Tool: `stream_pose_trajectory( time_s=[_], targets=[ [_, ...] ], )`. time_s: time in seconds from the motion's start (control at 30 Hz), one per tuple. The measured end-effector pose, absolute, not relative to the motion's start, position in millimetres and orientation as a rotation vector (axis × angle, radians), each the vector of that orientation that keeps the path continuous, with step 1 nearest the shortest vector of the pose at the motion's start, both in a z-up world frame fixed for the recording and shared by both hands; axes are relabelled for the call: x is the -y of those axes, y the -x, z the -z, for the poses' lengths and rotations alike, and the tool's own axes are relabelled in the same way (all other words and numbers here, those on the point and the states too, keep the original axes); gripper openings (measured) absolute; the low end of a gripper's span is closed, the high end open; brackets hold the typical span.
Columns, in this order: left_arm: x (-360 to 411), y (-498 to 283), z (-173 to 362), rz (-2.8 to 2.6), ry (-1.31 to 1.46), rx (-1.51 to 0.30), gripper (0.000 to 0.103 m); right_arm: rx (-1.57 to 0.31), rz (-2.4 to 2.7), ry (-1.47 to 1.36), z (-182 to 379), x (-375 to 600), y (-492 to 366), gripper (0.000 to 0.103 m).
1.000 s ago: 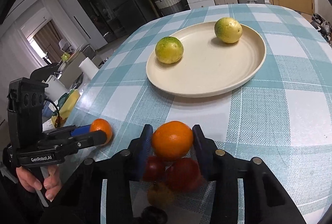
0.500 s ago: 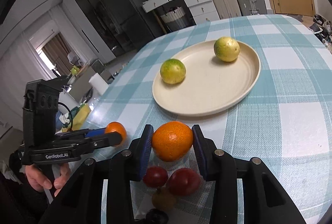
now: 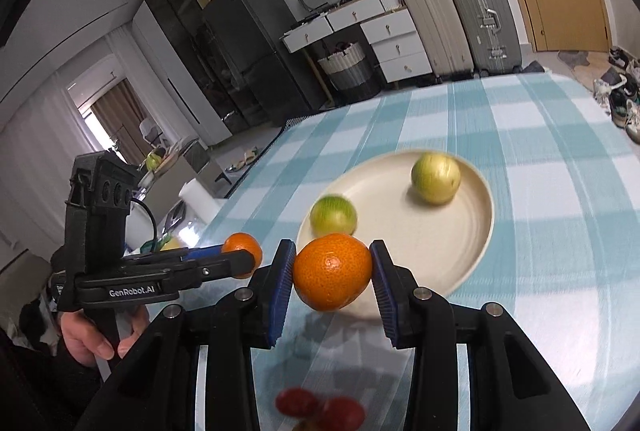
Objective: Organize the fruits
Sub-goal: 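Carry both oranges onto the cream plate and open both tools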
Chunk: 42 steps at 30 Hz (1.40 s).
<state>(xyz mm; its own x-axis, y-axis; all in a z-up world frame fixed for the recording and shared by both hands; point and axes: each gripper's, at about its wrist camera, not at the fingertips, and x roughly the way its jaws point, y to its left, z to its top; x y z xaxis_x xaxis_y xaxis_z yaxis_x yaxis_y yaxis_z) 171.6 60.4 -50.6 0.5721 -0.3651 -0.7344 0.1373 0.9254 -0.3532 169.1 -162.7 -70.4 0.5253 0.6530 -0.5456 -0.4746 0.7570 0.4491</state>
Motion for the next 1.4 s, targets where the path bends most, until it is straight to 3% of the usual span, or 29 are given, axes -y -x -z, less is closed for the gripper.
stream_pose_trajectory(
  time_s=[0.63,1.23,1.4],
  targets=[
    [-47,-287,54,0.334,0.288,-0.977,0.037,-0.765,-0.642,-0.261,50,148,-274,0.039],
    [-37,-334,100,0.338,0.315,-1.063,0.037,-0.983,-0.603,-0.361,105,129,-346,0.039],
    [-39,-335,100,0.356,0.360,-1.064,0.038,-0.987,-0.586,-0.378,106,133,-347,0.046]
  ],
)
